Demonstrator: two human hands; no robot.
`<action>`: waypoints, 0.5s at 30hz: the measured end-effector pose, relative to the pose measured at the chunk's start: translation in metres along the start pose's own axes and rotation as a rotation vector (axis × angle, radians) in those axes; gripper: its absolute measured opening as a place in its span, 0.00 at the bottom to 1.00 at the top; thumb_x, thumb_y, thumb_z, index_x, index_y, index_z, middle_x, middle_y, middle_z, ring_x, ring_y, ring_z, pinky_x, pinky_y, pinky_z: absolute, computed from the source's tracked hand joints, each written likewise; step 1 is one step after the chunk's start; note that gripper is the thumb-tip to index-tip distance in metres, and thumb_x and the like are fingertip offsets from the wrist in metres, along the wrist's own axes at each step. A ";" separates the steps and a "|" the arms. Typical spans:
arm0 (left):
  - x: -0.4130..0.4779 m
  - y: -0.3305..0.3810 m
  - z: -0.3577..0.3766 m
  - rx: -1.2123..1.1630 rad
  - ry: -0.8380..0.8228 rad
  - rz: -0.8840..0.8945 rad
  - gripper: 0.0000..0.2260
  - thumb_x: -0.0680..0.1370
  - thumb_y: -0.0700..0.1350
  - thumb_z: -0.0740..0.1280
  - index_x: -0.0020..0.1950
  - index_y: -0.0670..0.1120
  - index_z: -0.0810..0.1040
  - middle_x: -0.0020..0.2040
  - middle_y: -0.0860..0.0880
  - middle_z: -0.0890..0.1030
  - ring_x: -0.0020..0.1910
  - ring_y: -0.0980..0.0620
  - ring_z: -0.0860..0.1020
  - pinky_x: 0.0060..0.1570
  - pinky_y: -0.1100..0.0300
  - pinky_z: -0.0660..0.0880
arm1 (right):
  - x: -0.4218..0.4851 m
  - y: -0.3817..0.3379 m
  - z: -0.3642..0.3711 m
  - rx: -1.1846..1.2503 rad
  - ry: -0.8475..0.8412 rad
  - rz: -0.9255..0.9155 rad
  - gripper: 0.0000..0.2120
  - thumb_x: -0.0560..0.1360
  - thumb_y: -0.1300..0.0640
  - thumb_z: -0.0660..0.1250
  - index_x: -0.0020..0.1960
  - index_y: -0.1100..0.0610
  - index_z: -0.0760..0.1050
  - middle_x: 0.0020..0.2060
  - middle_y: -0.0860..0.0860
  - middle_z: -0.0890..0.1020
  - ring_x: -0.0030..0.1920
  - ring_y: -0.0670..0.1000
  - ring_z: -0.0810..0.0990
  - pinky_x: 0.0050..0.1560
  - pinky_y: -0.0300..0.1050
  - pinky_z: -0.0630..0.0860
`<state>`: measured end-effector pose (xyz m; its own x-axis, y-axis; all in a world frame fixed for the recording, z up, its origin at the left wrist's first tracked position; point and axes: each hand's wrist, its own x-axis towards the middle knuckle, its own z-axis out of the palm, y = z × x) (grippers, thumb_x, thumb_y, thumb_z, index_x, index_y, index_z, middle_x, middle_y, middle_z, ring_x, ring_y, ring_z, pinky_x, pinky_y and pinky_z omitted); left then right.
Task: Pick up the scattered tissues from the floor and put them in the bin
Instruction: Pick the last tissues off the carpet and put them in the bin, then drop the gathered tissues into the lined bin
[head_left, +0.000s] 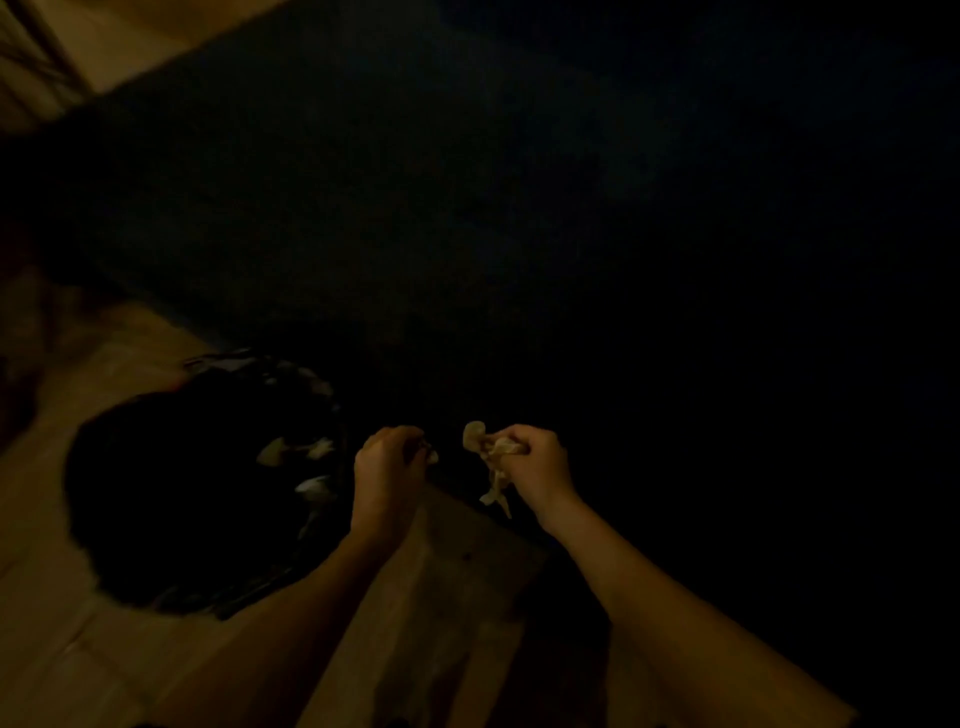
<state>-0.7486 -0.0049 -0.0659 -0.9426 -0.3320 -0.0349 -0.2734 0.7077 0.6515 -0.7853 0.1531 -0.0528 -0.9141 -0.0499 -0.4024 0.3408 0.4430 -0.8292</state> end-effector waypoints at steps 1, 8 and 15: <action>-0.005 -0.014 -0.019 0.017 0.035 -0.043 0.08 0.75 0.38 0.67 0.53 0.40 0.79 0.50 0.42 0.81 0.50 0.44 0.79 0.48 0.53 0.76 | -0.003 -0.013 0.025 -0.024 -0.051 -0.032 0.03 0.74 0.62 0.66 0.44 0.59 0.79 0.37 0.53 0.79 0.39 0.51 0.79 0.36 0.42 0.75; -0.034 -0.113 -0.119 0.070 0.117 -0.321 0.07 0.75 0.37 0.65 0.53 0.39 0.78 0.49 0.41 0.81 0.49 0.43 0.79 0.47 0.52 0.75 | -0.025 -0.083 0.174 -0.094 -0.351 -0.138 0.05 0.74 0.61 0.63 0.47 0.60 0.76 0.41 0.56 0.78 0.42 0.55 0.77 0.36 0.44 0.74; -0.041 -0.175 -0.152 0.020 -0.144 -0.490 0.23 0.77 0.38 0.62 0.72 0.43 0.62 0.63 0.39 0.75 0.59 0.39 0.75 0.57 0.47 0.74 | -0.024 -0.065 0.234 -0.353 -0.579 -0.173 0.16 0.79 0.59 0.59 0.66 0.58 0.70 0.61 0.61 0.75 0.60 0.62 0.73 0.59 0.53 0.74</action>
<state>-0.6332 -0.2102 -0.0630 -0.7195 -0.5397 -0.4372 -0.6919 0.5026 0.5182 -0.7346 -0.0842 -0.0798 -0.6512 -0.5715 -0.4993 0.0194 0.6452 -0.7638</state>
